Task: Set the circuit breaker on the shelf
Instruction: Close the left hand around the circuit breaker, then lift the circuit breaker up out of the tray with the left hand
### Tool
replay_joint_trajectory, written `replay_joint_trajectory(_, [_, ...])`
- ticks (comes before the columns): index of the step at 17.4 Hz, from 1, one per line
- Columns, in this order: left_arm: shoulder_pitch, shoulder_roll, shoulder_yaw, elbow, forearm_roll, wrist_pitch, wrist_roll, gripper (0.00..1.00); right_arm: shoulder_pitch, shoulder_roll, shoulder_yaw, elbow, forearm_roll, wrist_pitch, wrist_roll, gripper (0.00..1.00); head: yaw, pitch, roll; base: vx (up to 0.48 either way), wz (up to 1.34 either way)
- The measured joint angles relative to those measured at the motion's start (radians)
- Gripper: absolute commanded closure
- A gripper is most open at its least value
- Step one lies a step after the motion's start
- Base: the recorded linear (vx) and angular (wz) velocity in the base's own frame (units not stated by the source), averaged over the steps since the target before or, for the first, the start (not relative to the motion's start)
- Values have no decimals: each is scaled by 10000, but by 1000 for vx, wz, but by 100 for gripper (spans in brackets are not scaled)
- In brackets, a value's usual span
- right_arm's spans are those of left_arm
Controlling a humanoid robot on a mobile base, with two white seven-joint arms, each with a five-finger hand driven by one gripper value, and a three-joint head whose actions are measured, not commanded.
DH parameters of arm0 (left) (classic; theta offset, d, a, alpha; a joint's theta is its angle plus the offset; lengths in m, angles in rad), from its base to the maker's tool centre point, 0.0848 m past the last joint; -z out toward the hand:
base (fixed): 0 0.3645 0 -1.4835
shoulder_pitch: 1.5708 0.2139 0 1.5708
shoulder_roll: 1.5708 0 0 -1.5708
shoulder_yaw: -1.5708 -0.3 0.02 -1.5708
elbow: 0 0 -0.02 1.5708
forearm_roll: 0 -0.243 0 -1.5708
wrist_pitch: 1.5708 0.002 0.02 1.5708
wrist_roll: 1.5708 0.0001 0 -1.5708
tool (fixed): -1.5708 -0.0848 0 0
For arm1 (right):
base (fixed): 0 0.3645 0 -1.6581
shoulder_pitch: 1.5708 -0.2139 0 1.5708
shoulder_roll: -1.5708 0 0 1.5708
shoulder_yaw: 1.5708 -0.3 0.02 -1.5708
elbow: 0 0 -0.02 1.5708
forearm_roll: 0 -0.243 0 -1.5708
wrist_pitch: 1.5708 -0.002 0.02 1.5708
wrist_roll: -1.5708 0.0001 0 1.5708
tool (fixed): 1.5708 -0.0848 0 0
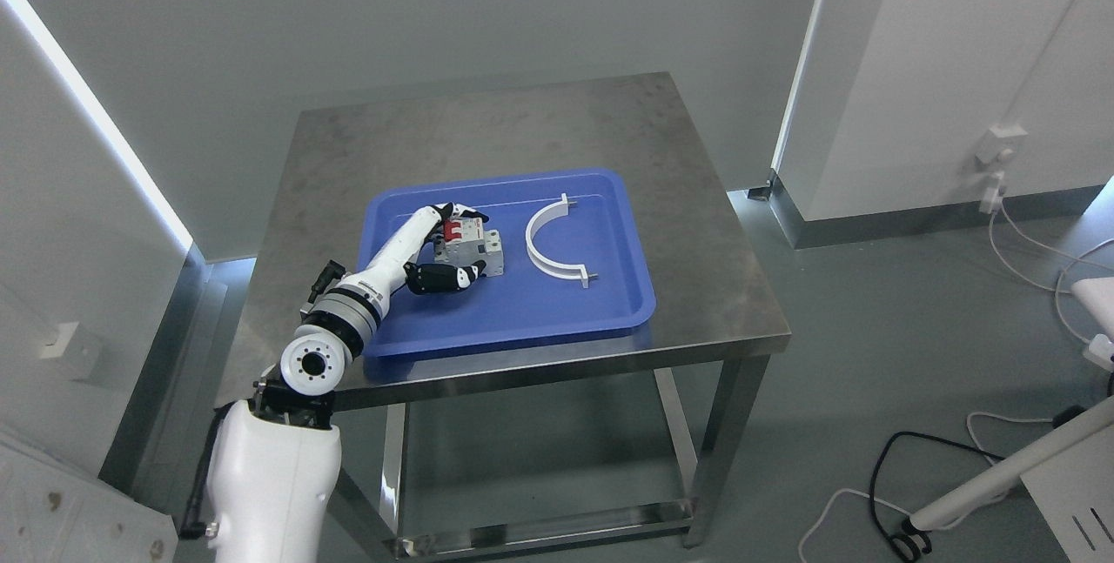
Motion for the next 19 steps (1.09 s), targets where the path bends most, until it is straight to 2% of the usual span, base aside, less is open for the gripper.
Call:
replay_joint_trajectory(3, [-83,-36,195,174,-31,-645,193,83,1,0,0,0,0,0,0,0,0,0,0,0,0])
replay_joint_trajectory(7, [-372,-72,608,276,344,-1733,1148,83,1,0,0,0,0,0,0,0,0,0,0,0,0])
replay_joint_trajectory(12, [-455,-105,1138,117,2318,-3721,3141,83,0,0,0,0,0,1,-4,0,0,0,0,5,1])
replay_joint_trajectory(14, [-242,-115,1272,-111,3038,-4336,3537,83,1,0,0,0,0,2,-4,0,0,0,0,0,0])
replay_joint_trajectory(16, [147,-123,1366,-429,3598,-4648,3563,83,-2,0,0,-1,0,4,-4,0,0,0,0,-3,-23])
replay_joint_trajectory(19, [881,-130,1477,-955,4182,-5268,2735,83,-5,0,0,-1,0,4,-4,0,0,0,0,3,29])
